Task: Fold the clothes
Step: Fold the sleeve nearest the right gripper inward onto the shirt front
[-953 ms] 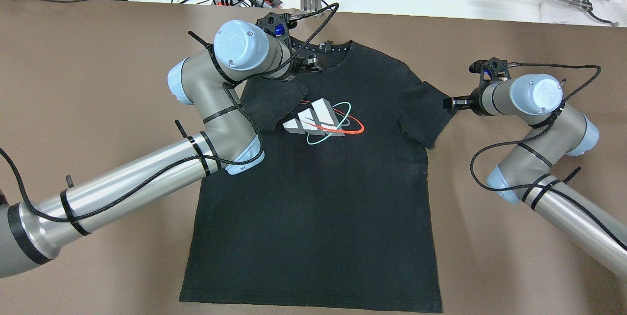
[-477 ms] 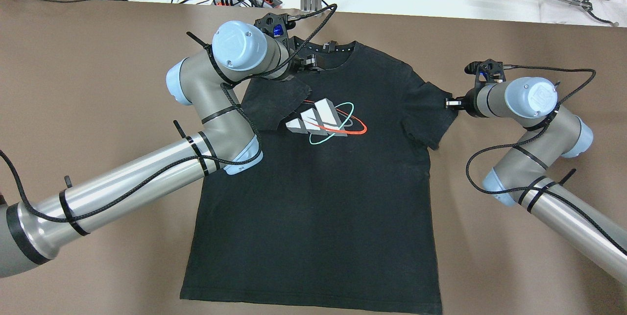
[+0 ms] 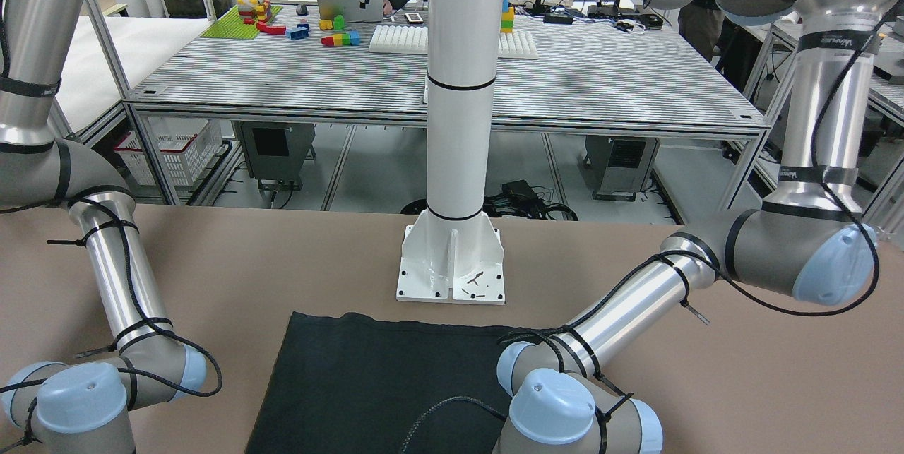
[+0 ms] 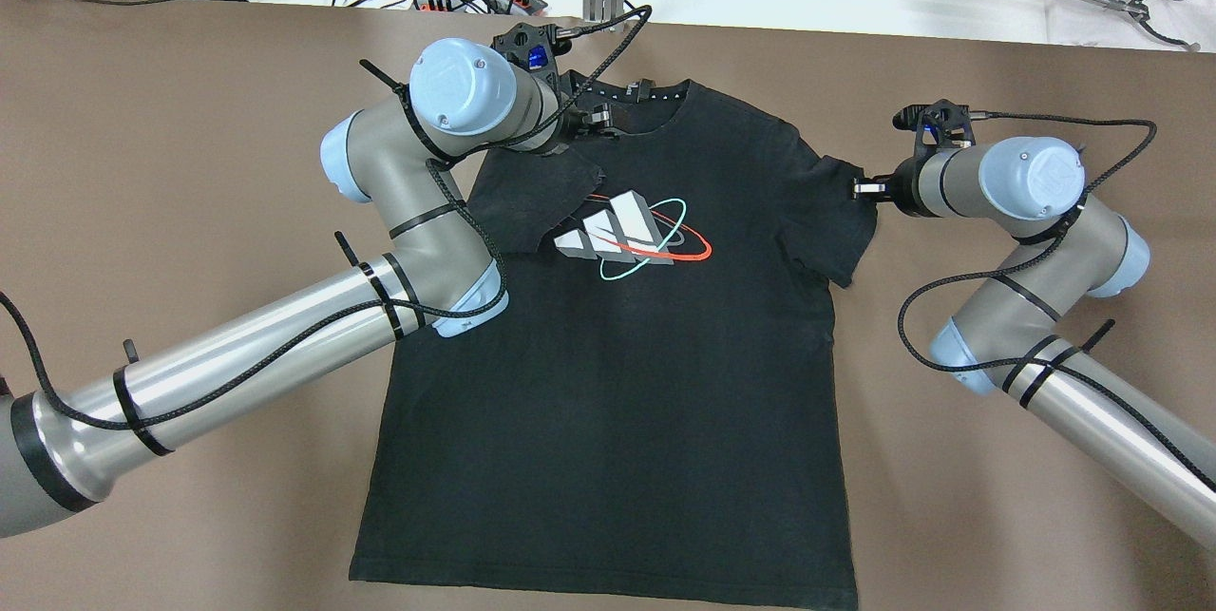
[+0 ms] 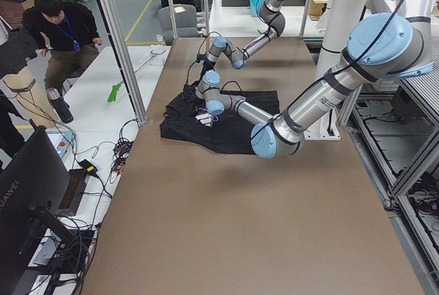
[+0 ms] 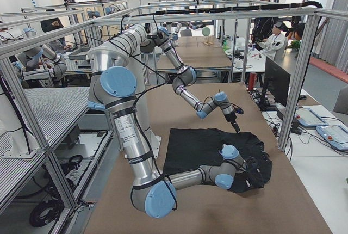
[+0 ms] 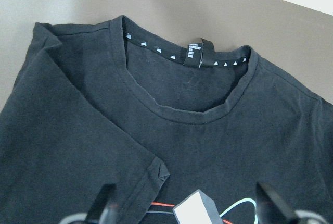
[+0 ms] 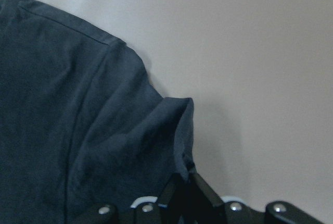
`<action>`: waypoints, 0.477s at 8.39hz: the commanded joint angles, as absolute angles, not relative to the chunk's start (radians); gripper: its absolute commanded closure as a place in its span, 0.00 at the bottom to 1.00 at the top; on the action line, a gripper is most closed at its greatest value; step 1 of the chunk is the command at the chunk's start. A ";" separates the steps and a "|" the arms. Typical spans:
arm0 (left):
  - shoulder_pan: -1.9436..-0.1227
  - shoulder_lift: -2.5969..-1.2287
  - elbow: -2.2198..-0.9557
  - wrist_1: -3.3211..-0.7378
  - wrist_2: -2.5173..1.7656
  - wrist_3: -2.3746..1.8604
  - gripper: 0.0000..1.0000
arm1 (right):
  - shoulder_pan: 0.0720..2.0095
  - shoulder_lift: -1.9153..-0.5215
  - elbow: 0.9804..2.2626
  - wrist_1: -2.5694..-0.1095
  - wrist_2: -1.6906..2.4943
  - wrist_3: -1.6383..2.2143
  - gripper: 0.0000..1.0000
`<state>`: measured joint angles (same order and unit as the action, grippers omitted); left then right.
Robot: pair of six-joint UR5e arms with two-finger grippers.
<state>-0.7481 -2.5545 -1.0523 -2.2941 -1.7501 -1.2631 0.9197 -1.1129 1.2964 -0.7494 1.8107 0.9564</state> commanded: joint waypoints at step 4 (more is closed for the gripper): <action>-0.799 -2.482 -1.052 -2.338 -1.793 -1.177 0.06 | 0.758 -0.820 1.330 -1.116 1.609 1.245 1.00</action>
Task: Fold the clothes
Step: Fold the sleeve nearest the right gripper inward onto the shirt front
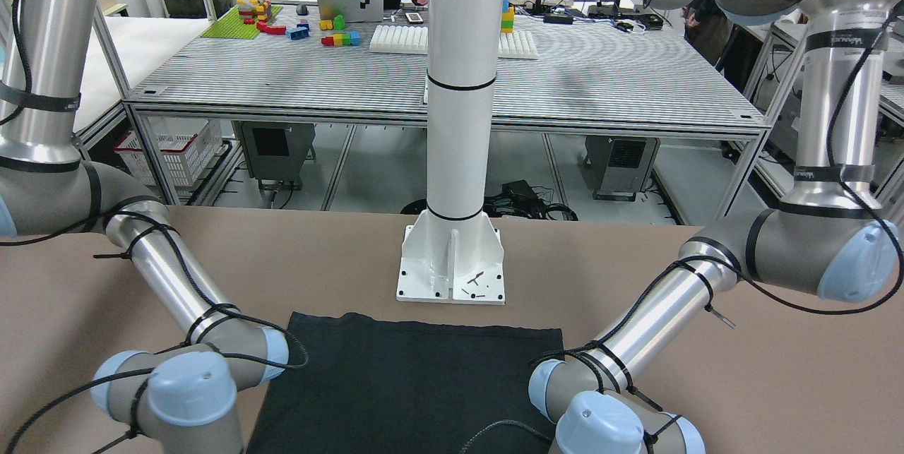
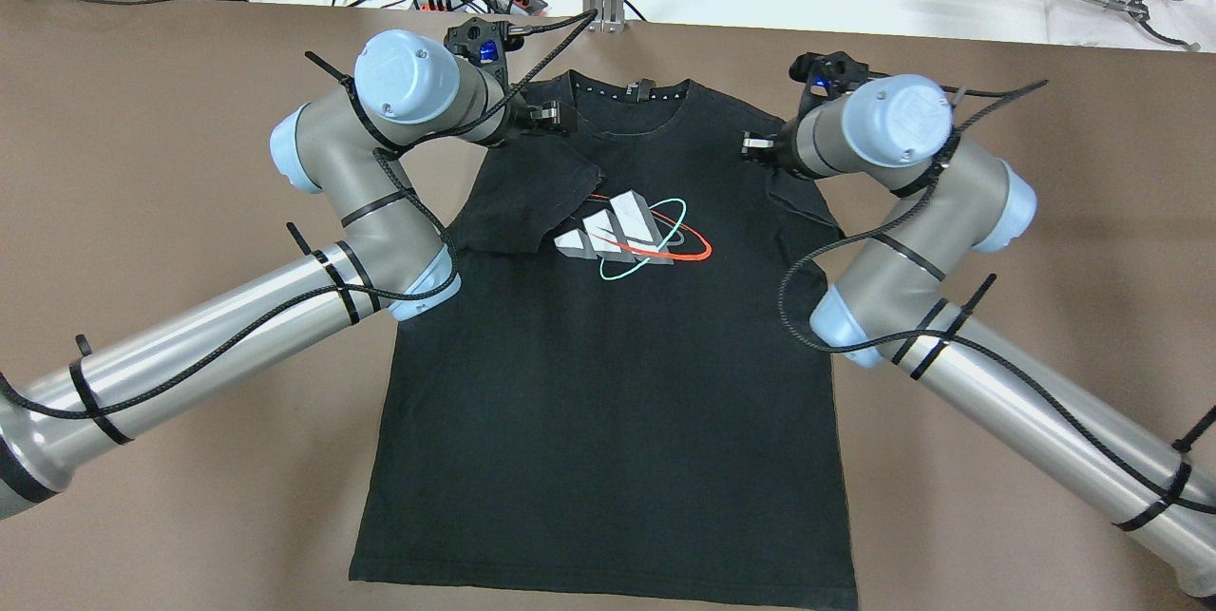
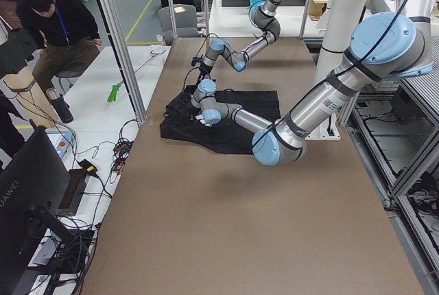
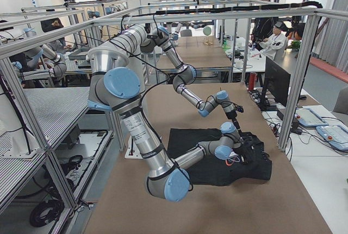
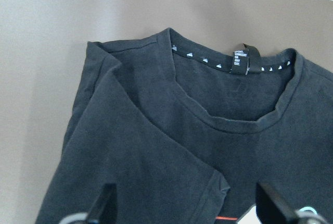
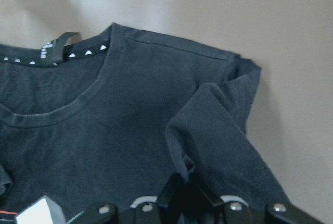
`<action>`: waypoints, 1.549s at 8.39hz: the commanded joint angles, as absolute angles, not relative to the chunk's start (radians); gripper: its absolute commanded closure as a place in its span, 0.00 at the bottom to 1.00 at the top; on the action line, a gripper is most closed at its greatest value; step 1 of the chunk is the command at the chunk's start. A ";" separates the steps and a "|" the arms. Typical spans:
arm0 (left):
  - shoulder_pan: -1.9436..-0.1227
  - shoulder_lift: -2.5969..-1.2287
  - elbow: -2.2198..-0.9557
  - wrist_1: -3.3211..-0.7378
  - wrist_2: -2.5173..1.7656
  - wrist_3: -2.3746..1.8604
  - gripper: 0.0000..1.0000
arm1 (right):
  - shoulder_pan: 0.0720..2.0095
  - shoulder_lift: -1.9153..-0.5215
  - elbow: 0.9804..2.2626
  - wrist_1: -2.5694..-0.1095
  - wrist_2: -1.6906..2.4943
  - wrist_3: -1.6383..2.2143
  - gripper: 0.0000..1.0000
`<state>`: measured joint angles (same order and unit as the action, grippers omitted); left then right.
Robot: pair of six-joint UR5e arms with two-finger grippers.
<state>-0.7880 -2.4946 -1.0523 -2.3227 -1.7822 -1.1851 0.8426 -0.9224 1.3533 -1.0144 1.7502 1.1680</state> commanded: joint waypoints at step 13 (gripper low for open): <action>-0.554 -2.124 -1.597 -2.336 -1.599 -1.536 0.06 | 0.579 -1.270 1.923 -1.091 1.608 1.570 0.08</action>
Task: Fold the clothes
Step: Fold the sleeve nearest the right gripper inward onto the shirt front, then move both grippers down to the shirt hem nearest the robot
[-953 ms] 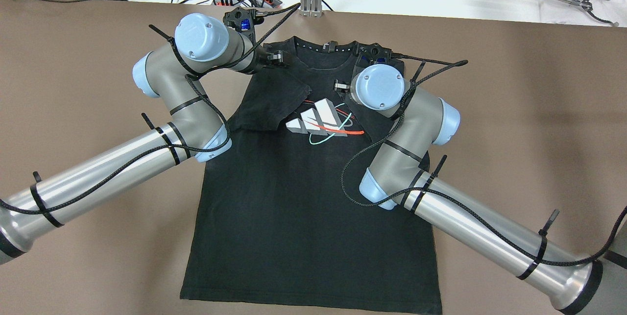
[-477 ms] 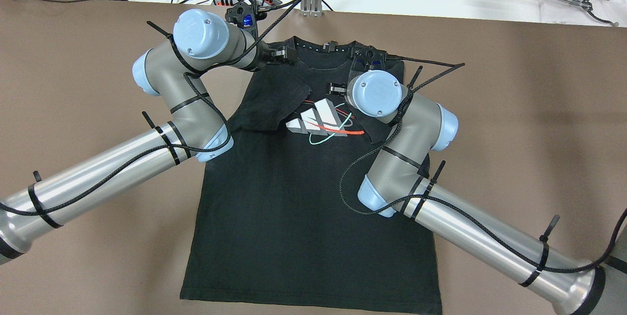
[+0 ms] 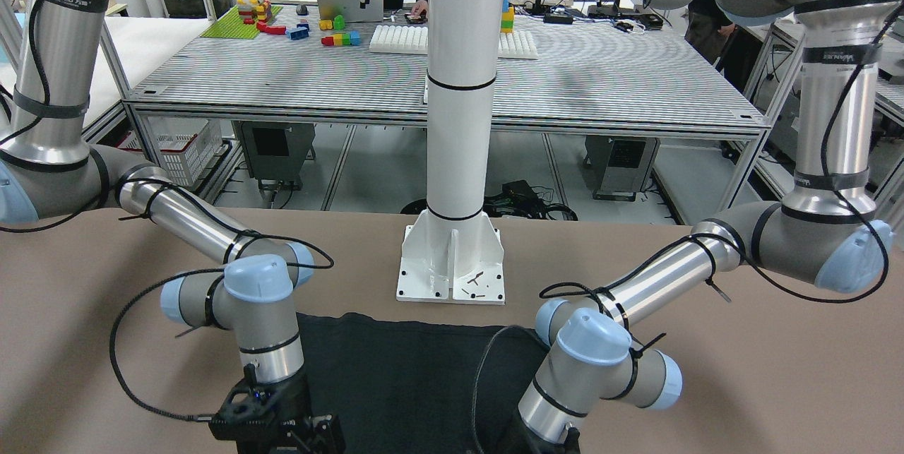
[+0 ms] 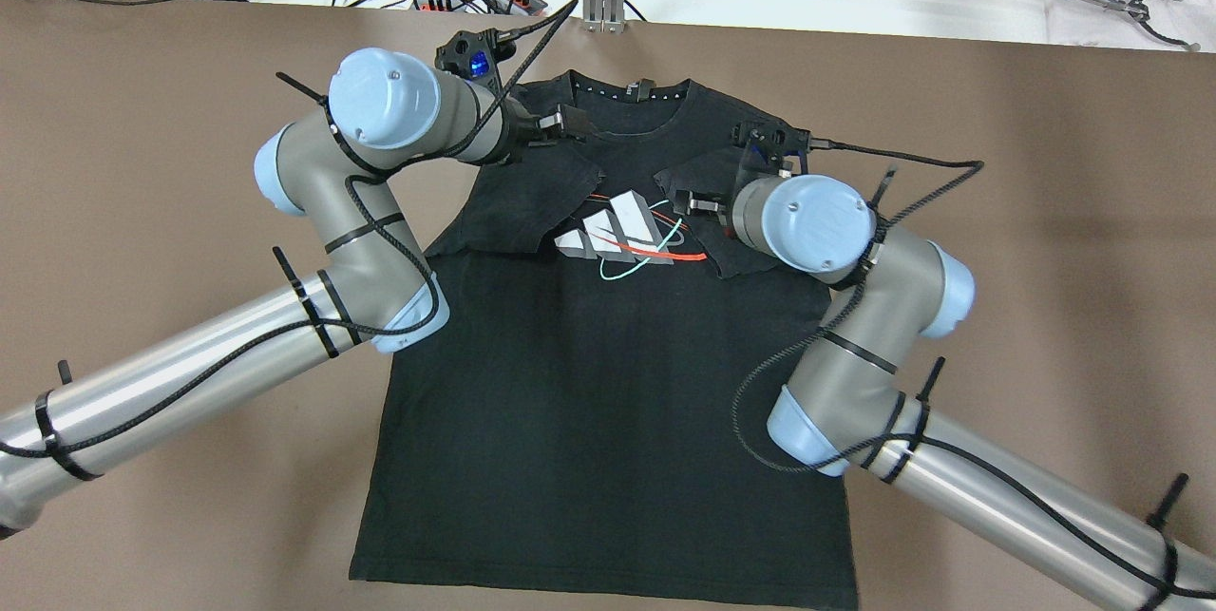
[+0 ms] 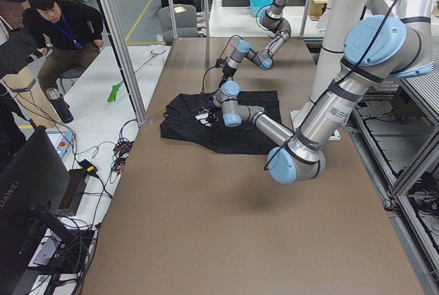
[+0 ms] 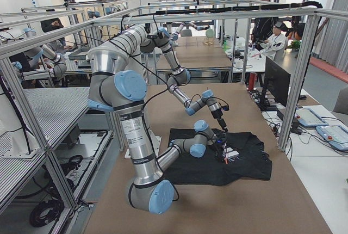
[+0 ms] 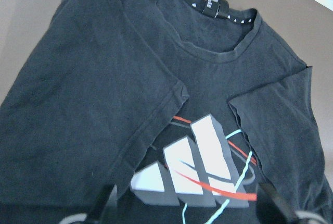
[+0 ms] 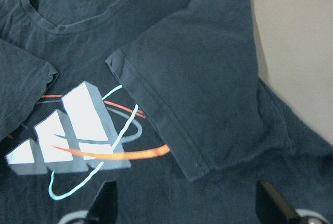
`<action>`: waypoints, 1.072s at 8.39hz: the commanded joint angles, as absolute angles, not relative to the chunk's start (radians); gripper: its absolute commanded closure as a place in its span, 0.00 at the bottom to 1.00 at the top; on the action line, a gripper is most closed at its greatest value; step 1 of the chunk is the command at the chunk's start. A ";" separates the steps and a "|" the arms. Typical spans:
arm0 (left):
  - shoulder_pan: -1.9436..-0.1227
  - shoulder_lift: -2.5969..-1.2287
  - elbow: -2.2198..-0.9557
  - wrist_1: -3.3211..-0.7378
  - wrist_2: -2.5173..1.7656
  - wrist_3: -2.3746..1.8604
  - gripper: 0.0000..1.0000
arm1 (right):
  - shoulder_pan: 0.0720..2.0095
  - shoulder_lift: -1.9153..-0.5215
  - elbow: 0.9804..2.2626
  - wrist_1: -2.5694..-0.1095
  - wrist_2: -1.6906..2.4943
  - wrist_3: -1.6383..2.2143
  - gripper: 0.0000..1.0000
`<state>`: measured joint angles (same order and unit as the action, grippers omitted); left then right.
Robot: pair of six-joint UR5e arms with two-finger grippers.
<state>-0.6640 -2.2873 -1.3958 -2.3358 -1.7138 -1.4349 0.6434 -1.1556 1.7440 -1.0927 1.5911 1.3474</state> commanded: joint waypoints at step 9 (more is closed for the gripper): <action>-0.164 -1.665 -1.951 -2.333 -1.356 -1.824 0.06 | 0.107 -1.768 2.086 -0.801 1.186 1.944 0.06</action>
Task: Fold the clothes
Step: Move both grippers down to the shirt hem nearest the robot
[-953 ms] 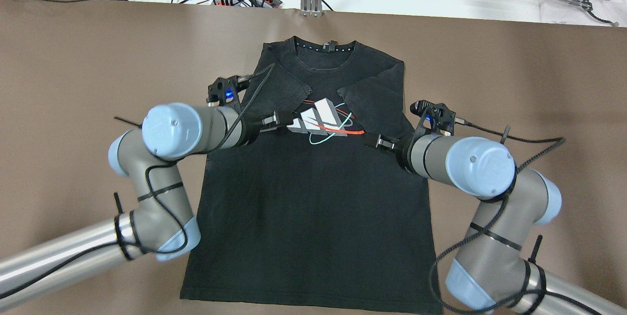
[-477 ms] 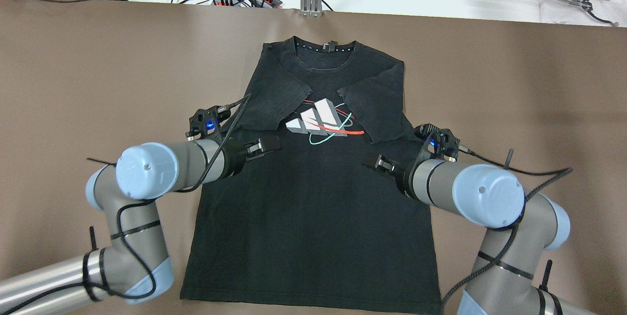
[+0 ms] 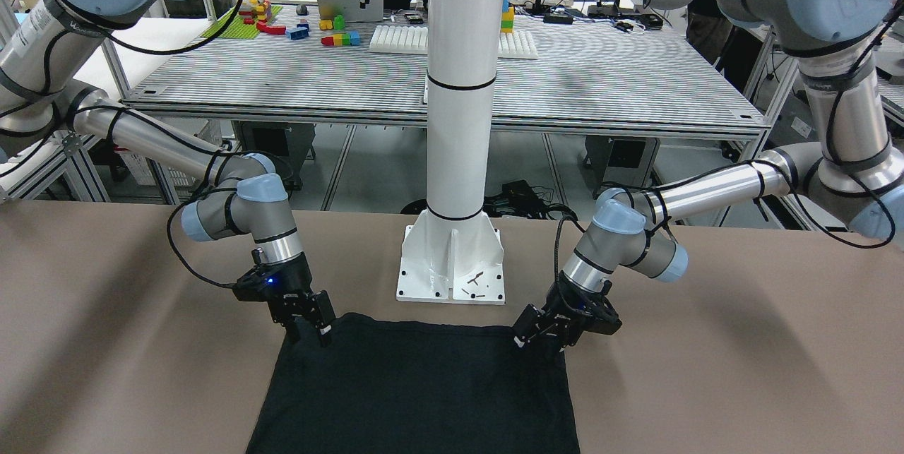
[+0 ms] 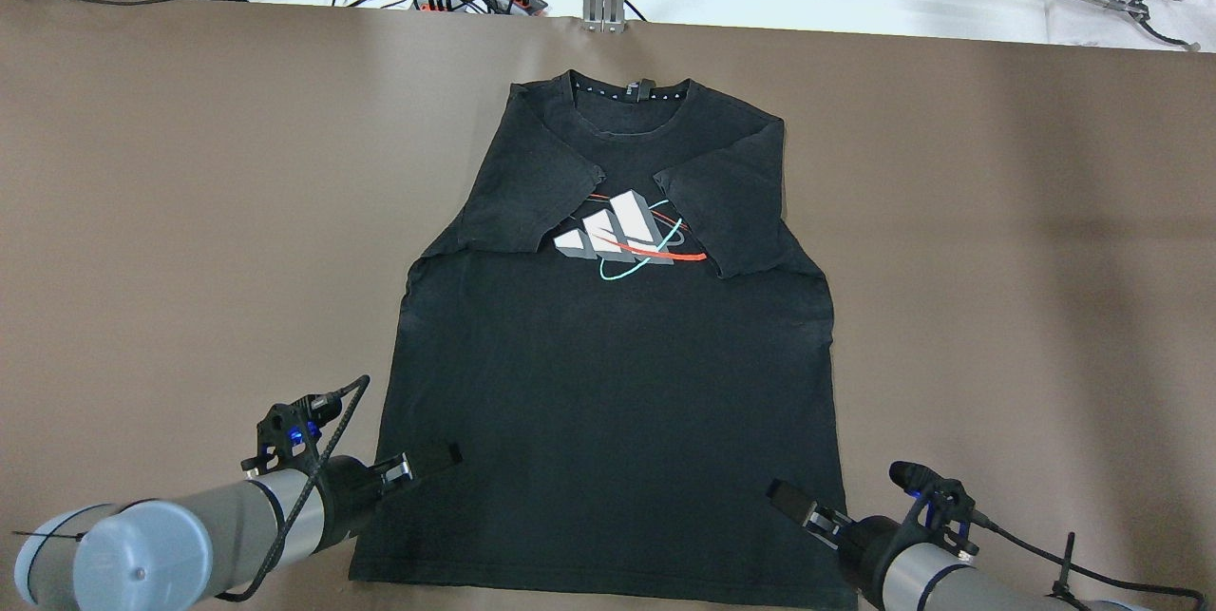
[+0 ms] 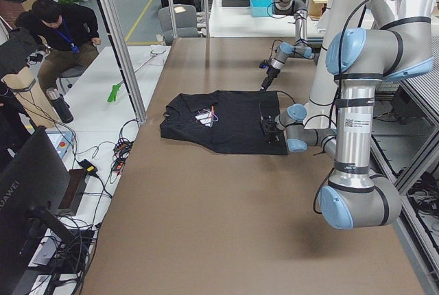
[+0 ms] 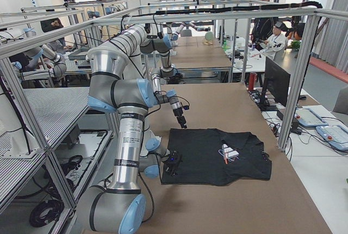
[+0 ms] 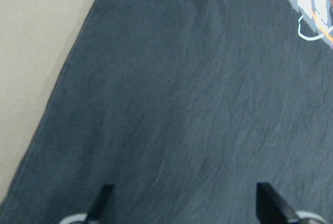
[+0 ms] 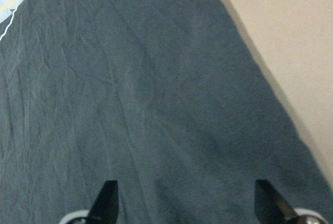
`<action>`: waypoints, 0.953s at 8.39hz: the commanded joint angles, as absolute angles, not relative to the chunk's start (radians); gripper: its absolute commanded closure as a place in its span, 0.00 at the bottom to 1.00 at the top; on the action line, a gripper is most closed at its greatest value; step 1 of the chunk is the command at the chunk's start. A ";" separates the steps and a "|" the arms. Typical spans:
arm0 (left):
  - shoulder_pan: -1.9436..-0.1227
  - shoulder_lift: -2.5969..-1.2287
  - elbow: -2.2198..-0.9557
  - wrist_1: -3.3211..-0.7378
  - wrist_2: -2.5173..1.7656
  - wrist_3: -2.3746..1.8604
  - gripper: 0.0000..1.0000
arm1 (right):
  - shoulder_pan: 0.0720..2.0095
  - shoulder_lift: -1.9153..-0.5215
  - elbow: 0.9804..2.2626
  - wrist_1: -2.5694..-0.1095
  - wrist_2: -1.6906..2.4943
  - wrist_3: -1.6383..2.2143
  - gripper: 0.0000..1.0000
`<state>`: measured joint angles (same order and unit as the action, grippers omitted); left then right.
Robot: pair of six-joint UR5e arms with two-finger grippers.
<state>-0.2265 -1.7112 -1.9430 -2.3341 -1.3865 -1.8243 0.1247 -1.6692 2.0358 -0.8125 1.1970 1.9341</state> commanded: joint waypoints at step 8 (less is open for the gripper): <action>-0.051 -1.529 -1.997 -2.335 -1.310 -1.815 0.06 | 0.104 -1.789 2.117 -0.801 1.184 1.942 0.06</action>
<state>-0.0777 -1.5332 -2.0039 -2.3356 -1.3318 -1.8148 0.1044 -1.7885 2.1176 -0.8008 1.1867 1.9435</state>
